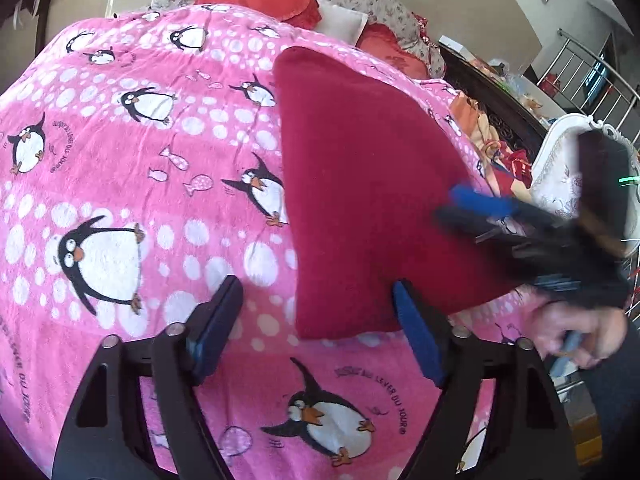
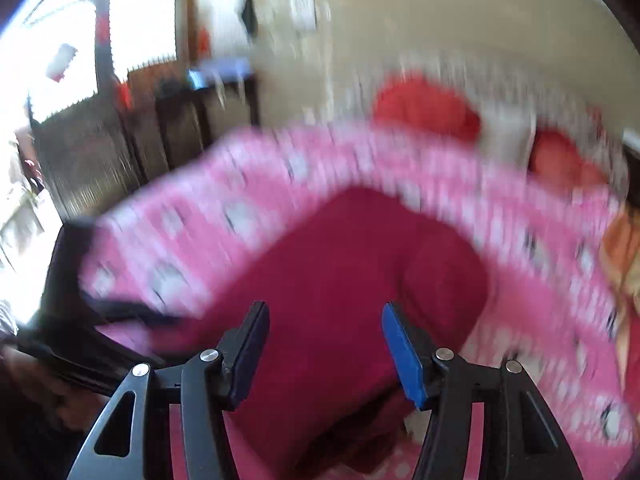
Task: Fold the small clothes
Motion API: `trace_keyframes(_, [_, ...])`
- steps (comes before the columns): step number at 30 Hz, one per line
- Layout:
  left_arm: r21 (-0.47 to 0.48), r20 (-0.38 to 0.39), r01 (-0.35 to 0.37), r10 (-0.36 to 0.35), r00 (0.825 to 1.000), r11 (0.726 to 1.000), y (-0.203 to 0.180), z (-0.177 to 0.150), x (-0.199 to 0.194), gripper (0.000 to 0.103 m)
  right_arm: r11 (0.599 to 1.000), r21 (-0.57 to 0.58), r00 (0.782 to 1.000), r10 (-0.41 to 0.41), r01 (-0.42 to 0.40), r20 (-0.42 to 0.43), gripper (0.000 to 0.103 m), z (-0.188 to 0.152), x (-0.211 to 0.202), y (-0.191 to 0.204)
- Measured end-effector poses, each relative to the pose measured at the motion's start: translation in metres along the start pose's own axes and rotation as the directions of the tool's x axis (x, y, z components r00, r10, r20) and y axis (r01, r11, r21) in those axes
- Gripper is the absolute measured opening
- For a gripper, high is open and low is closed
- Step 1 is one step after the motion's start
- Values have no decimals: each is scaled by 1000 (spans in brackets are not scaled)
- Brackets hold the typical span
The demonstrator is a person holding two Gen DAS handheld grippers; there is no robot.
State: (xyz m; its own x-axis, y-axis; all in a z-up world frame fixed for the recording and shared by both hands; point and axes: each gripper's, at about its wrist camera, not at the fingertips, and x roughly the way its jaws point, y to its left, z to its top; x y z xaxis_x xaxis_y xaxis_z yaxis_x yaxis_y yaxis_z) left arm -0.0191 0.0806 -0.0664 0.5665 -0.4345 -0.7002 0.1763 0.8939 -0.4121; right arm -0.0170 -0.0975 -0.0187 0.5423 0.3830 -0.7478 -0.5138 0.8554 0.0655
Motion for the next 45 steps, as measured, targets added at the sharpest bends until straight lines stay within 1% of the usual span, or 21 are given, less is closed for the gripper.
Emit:
trace_keyframes(2, [-1,-8,-39,39,999,999,-5,1,2,80,1000,14,998,21,-22,54,52,-9,-1,-3])
trace_keyframes(4, [5,-24,-70,70,997,998,-10,3,6,82,999,30,998,29,-31,50,53,-10,-5,-2])
trace_keyframes(6, [2,-34,-82,82,996,997,-10,5,8,83,998,50,998,41,-44,50,52,-9,-16,-2])
trace_keyframes(8, [-26,-47,-76,75,996,997,-8,7,9,84,995,95,997,37,-43,67,52,-10,-34,-5])
trace_keyframes(9, [-33,-53,-69,67,996,997,-6,9,10,86,992,123,997,20,-30,79,52,-4,-46,-6])
trace_keyframes(11, [-25,-91,-52,50,995,998,-6,12,13,90,985,168,996,-54,42,65,54,-6,-71,5])
trace_keyframes(13, [4,-131,-43,43,990,999,-11,15,18,98,976,191,992,-118,108,41,59,-14,-92,9])
trace_keyframes(14, [20,-153,-63,65,986,998,-15,17,20,98,969,205,989,-146,136,35,63,-16,-104,13])
trace_keyframes(15, [25,-171,-79,83,982,997,-18,18,20,98,966,215,988,-152,140,42,70,-19,-112,16])
trace_keyframes(16, [8,-194,-118,117,974,993,-21,20,16,98,965,225,987,-150,135,54,74,-25,-124,20])
trace_keyframes(17, [-9,-202,-156,151,968,988,-24,21,10,98,965,225,987,-149,133,56,74,-29,-133,23])
trace_keyframes(19, [3,-190,-242,238,953,970,-38,24,-7,98,965,210,984,-169,155,53,74,-34,-146,30])
trace_keyframes(20, [28,-162,-271,272,949,962,-48,26,-18,98,963,207,981,-187,172,54,74,-36,-150,33])
trace_keyframes(22, [67,-120,-285,292,949,956,-66,28,-34,98,955,209,974,-222,209,42,74,-39,-156,36])
trace_keyframes(25, [106,-107,-281,292,950,954,-87,33,-49,98,950,220,972,-233,222,26,74,-40,-165,33])
trace_keyframes(31, [173,-75,-277,293,953,945,-116,31,-69,98,950,233,971,-230,209,67,74,-39,-183,34])
trace_keyframes(34, [177,-75,-273,289,954,946,-120,30,-71,98,951,230,971,-227,205,74,74,-39,-188,37])
trace_keyframes(39, [190,-79,-278,297,952,942,-124,26,-72,98,957,210,973,-218,198,79,74,-38,-192,43])
trace_keyframes(45, [191,-74,-273,291,954,943,-126,25,-74,98,957,208,971,-224,202,87,74,-35,-197,45])
